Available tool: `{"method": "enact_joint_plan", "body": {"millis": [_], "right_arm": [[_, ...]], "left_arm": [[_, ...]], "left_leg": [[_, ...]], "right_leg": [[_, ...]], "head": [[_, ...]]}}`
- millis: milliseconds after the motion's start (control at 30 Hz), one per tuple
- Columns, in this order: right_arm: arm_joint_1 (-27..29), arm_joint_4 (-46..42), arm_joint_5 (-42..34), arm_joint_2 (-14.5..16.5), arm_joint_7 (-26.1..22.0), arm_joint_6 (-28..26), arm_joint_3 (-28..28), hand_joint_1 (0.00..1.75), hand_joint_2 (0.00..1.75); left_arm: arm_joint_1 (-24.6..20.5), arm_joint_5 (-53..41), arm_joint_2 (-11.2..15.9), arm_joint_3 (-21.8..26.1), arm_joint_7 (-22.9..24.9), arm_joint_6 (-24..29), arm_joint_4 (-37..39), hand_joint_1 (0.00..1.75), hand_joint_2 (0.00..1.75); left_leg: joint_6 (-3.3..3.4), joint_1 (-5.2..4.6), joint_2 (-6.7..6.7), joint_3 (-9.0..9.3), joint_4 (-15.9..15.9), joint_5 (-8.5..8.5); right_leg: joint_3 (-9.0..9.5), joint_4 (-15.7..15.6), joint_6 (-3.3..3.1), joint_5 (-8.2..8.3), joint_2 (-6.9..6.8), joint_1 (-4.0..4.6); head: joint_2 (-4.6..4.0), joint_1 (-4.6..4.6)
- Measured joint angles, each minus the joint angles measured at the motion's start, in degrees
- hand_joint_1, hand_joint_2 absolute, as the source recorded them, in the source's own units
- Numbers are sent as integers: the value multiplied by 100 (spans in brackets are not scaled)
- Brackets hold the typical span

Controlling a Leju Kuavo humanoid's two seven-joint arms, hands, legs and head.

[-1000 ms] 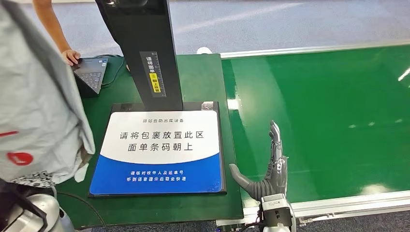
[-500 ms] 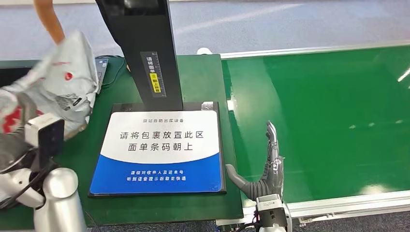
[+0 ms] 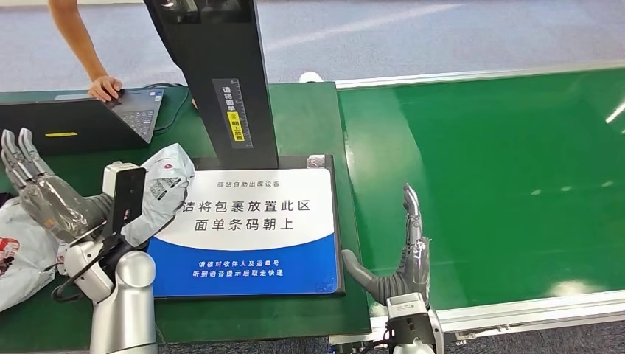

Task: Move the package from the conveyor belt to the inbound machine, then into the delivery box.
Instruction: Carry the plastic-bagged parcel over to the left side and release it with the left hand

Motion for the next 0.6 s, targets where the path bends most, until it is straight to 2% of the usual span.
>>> {"method": "enact_joint_plan", "body": {"millis": [167,333,433,533,600], "right_arm": [[4,0,11,7,14,-1,-6,0,175],[17,-2,11,11,14,-4,-18,0,175],[34,-4,8,11,3,-5,-27,0,175],[57,-4,-31,11,-51,-1,-39,0,175],[65,-3,-57,11,-82,5,-46,0,175]], "left_arm": [[83,210,-1,-145,-231,4,-35,0,175],[161,837,-12,-265,-1047,4,-288,0,175],[250,2020,18,-488,-1546,-26,-379,0,175],[481,3712,125,-1080,-1728,-244,-467,0,175],[618,4264,208,-1465,-1806,-398,-523,0,175]], "left_leg": [[0,0,0,1,0,0],[0,0,0,2,0,1],[0,0,0,2,0,0],[0,0,-1,0,0,0],[1,0,-2,-2,0,-1]], "right_leg": [[0,0,0,0,0,1],[0,0,0,0,0,1],[0,0,0,0,0,0],[0,0,1,-1,-1,-1],[0,0,1,-1,-1,-1]], "head": [[0,0],[0,0],[0,-1],[0,0],[0,1]]}}
